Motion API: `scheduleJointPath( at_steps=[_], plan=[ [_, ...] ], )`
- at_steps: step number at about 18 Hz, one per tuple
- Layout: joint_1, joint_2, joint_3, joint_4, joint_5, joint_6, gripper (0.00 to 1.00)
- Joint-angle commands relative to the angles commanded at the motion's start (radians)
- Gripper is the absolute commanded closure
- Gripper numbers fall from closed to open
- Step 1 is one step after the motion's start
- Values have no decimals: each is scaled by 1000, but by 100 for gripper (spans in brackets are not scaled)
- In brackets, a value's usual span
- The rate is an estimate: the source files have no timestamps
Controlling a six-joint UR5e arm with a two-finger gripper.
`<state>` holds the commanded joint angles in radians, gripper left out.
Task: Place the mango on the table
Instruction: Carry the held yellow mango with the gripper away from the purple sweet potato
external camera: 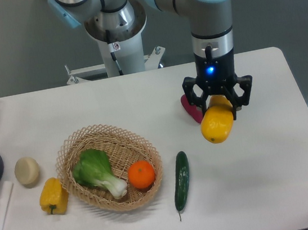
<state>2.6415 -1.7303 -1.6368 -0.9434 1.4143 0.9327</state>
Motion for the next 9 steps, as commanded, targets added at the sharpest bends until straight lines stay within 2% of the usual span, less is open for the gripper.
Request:
scheduleJointPath(
  at_steps=[5,9],
  plan=[
    [9,-2,14,-1,-6,2,43],
    [26,-2,-20,0,-5,52,43]
  ],
)
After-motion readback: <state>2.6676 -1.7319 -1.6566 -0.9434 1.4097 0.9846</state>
